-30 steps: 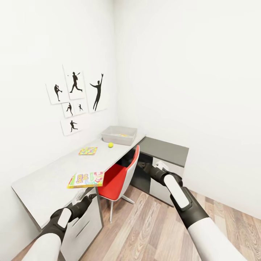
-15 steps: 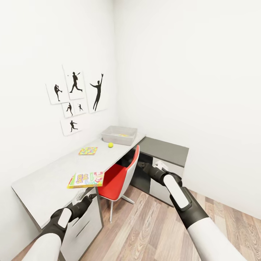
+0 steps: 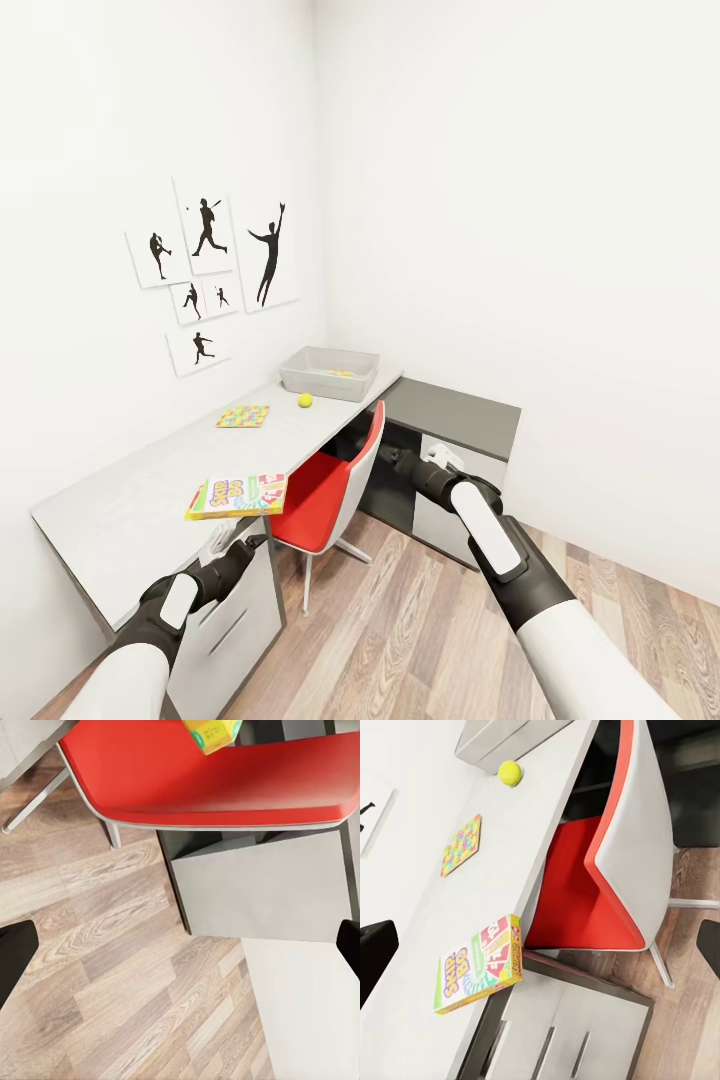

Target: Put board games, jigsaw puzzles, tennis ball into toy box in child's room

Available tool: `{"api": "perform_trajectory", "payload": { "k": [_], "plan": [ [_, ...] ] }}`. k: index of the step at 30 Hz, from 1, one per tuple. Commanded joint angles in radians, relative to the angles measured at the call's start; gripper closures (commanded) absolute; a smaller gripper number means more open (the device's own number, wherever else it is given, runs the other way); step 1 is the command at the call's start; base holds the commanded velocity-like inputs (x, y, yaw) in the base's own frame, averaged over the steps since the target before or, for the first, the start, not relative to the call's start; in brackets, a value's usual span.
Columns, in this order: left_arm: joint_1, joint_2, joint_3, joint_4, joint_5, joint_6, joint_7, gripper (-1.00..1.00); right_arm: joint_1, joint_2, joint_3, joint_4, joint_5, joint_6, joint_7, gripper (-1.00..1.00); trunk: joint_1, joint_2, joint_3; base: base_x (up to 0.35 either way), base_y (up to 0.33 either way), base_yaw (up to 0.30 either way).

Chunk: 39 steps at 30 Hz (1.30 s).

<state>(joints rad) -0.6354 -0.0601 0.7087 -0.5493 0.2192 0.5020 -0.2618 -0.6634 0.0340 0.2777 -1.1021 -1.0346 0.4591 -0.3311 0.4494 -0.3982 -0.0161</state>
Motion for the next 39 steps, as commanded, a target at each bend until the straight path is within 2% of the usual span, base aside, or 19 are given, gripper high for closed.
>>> {"api": "perform_trajectory", "payload": {
  "k": [1, 17, 39],
  "plan": [
    [-0.001, -0.001, 0.008, -0.001, 0.004, 0.009, -0.002, -1.0, -0.001, 0.0, 0.001, -0.002, -0.01, 0.0, -0.009, -1.0, 0.001, -0.002, -0.002, 0.0, 0.0, 0.0],
    [-0.001, -0.001, 0.008, -0.002, 0.004, 0.008, -0.002, -1.0, -0.001, 0.0, 0.034, -0.001, -0.008, 0.0, -0.009, -1.0, 0.001, -0.002, -0.002, 0.0, 0.0, 0.013],
    [-0.001, -0.001, 0.008, -0.002, 0.003, 0.006, -0.002, -1.0, -0.001, 0.0, 0.035, -0.002, -0.008, 0.0, -0.009, -1.0, 0.001, -0.002, -0.002, 0.056, -0.091, 0.17]
  ]
}}
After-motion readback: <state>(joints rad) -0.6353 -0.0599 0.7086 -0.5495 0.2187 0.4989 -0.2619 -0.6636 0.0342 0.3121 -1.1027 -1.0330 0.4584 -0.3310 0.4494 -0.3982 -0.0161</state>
